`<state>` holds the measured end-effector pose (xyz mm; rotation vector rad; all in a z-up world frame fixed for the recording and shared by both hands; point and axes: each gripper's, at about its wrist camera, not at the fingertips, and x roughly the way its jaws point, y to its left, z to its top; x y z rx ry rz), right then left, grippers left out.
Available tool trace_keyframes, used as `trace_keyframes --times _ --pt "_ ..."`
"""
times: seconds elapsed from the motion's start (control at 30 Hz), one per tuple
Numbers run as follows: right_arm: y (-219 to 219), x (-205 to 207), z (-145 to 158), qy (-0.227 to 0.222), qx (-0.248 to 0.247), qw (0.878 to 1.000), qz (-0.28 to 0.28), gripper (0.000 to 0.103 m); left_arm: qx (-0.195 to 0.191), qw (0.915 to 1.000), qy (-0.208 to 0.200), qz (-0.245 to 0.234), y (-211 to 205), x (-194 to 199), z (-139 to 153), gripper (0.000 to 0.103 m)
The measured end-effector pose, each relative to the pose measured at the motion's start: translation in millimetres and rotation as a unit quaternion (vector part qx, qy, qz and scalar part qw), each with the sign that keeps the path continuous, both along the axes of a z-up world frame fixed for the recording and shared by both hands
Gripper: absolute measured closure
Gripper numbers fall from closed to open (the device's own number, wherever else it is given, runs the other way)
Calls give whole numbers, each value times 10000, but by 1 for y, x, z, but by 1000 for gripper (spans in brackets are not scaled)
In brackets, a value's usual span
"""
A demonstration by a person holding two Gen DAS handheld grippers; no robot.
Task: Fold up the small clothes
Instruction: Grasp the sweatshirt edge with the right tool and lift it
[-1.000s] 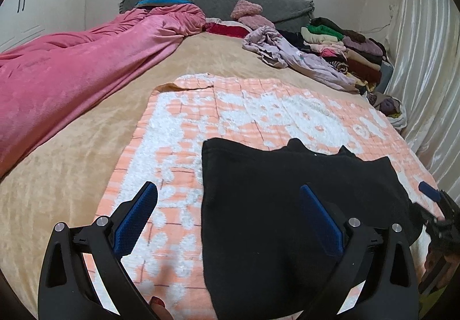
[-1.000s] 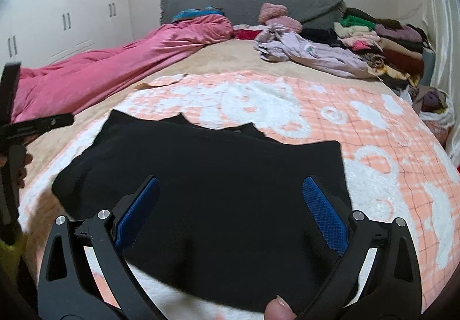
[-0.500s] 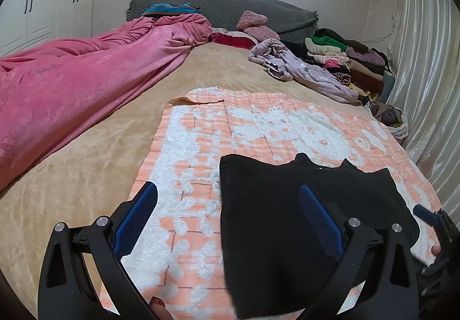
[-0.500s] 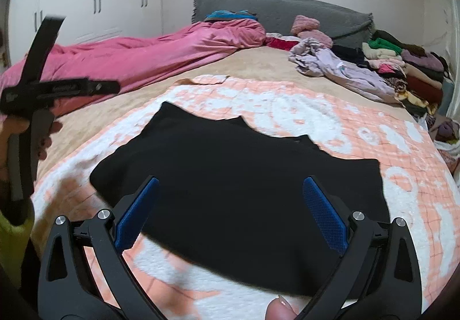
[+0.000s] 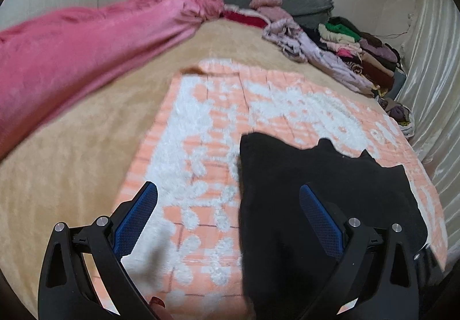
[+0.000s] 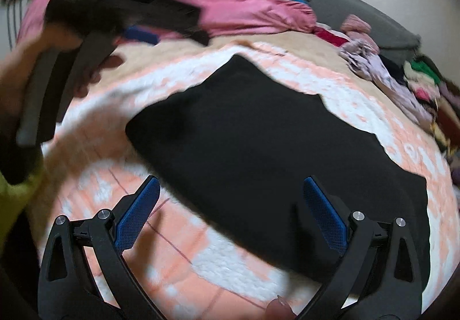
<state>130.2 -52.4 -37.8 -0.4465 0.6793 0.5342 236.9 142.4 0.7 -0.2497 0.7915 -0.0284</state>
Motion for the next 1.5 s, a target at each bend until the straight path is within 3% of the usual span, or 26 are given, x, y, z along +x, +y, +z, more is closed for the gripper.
trace_keyframes --times 0.37,0.53,0.6,0.7,0.73,0.77,0.93,1.03,1.13,1.5 --pt "33 12 -16 -319 -622 9975 73 11 -761 9944 587 -434 -15 35 -46 6" --pt "39 7 -15 -698 -707 9950 70 54 -1106 9906 650 -483 -15 40 -55 6" --pt "31 5 -8 -735 -446 9963 58 82 -1299 9881 666 -494 -12 40 -56 7" --pt "12 7 3 -592 152 9981 -8 92 -1530 9844 689 -535 -12 39 -58 19" --pt "10 9 3 -564 250 9981 -25 93 -1585 9833 705 -557 -13 39 -60 34" --pt "6 9 6 -529 400 9978 -56 94 -1651 9819 731 -571 -14 40 -62 42" --pt "-1 12 8 -439 645 9969 -41 95 -2030 9726 811 -787 -26 40 -66 44" --pt "-3 14 9 -390 721 9966 -35 95 -2278 9663 850 -842 -33 38 -68 66" --pt "-9 12 11 -319 848 9959 -47 96 -2188 9694 792 -783 -40 35 -63 77" --pt "-69 4 38 -523 1412 9876 -445 99 -1894 9776 481 -789 -95 33 -2 81"
